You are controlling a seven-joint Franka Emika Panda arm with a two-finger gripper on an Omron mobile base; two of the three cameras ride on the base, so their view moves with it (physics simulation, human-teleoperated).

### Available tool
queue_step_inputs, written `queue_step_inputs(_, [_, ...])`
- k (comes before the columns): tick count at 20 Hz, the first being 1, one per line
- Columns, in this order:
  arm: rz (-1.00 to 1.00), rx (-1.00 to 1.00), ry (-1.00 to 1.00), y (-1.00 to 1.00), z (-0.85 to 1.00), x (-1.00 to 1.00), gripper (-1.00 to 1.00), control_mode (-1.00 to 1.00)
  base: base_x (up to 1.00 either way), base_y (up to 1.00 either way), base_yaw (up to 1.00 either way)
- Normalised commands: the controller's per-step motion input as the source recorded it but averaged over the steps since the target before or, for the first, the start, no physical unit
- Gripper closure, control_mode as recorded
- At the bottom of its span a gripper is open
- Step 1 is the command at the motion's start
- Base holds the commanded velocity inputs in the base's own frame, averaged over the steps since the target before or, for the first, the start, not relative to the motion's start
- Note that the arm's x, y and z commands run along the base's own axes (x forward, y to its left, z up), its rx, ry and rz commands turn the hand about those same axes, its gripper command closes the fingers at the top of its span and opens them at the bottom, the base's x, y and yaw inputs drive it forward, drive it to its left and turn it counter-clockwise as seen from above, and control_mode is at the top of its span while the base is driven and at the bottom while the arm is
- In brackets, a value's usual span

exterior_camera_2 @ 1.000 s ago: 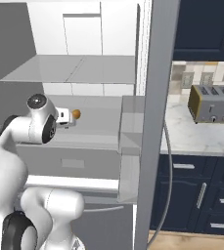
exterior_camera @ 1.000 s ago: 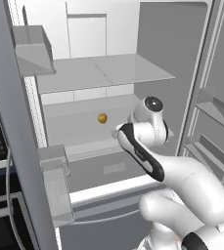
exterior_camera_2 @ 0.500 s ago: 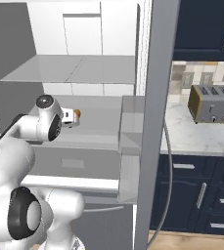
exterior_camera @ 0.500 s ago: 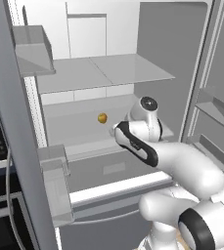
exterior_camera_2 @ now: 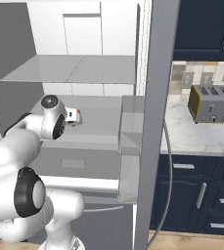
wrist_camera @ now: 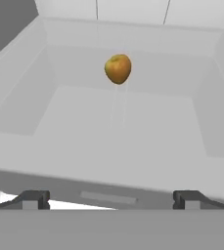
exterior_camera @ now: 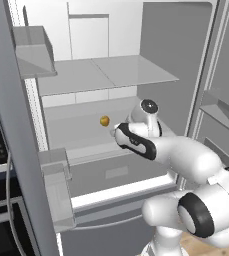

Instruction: Retrieve the orange and apple from the fridge and place them into the bowl on the dining table.

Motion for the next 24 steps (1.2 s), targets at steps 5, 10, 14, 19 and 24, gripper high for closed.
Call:
queue_step_inputs(5, [-0.02, 0.01, 0.0, 0.03, 0.0, 0.41, -1.0, -1.0, 0.0, 0.0, 0.0])
queue_step_inputs(10, [-0.02, 0.0, 0.0, 0.05, 0.0, 0.34, -1.0, -1.0, 0.0, 0.0, 0.0])
queue_step_inputs(14, [-0.05, 0.0, 0.0, 0.0, 0.01, 0.22, -1.0, -1.0, 0.0, 0.0, 0.0])
queue_step_inputs(19, [-0.02, 0.0, 0.0, 0.01, 0.0, 0.17, -1.0, -1.0, 0.0, 0.0, 0.0])
queue_step_inputs(24, [0.0, 0.0, 0.0, 0.09, 0.0, 0.06, -1.0, -1.0, 0.0, 0.0, 0.0])
